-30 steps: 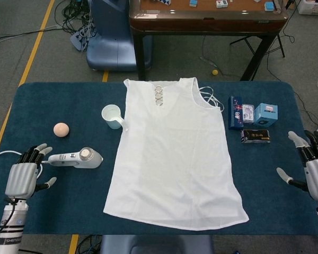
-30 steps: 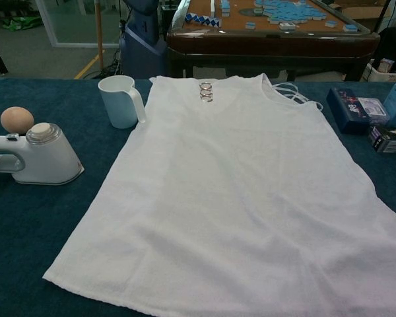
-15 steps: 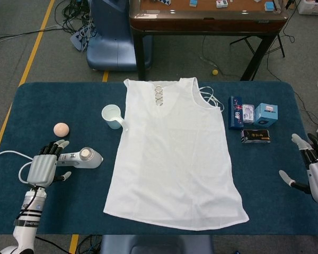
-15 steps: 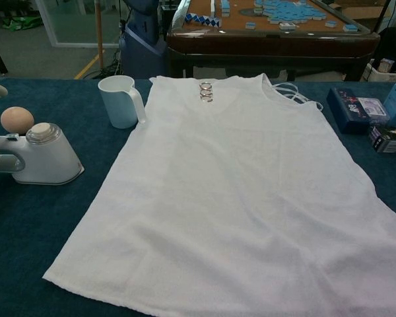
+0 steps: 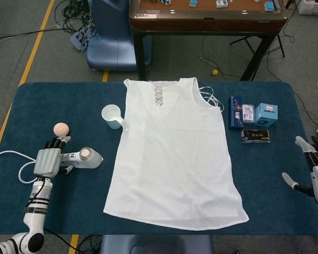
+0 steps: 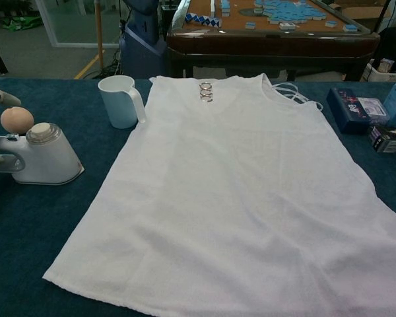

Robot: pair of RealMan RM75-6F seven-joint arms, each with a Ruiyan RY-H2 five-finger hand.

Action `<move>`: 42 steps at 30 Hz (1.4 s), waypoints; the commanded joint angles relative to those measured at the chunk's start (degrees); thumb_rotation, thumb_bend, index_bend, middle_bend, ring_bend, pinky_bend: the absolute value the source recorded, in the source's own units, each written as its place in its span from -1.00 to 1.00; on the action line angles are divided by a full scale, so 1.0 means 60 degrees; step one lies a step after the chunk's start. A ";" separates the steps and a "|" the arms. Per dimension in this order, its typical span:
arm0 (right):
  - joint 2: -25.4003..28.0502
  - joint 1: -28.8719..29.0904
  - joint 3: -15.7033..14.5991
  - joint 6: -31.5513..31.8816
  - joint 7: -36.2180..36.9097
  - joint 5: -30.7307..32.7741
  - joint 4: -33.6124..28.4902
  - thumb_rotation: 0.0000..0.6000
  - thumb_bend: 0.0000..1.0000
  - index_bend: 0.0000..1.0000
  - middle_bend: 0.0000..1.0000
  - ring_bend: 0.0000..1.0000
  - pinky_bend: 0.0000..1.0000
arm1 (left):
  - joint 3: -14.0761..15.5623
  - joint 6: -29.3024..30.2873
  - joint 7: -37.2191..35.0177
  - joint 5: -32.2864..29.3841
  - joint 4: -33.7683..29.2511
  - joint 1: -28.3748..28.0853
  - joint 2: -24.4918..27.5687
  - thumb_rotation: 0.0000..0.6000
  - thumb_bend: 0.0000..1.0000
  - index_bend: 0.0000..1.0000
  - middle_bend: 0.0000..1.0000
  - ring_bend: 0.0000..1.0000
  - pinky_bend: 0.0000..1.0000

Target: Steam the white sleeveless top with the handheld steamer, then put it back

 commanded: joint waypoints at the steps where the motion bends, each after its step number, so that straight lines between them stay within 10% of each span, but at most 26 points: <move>1: 0.0003 -0.0018 -0.0002 0.0009 0.0008 0.0011 0.0003 1.00 -0.60 -0.90 -0.55 -0.84 -0.90 | -0.0059 -0.0174 -0.0138 -0.0151 0.0449 -0.0182 -0.0260 1.00 -0.77 -0.69 -0.69 -0.76 -0.66; 42: 0.0008 -0.0183 -0.0033 -0.0214 0.0063 0.0300 0.0039 1.00 -0.61 -0.90 -0.55 -0.84 -0.90 | 0.0403 -0.0315 -0.2939 0.1241 0.6173 -0.1091 -0.2729 1.00 -0.60 0.18 0.05 -0.12 -0.39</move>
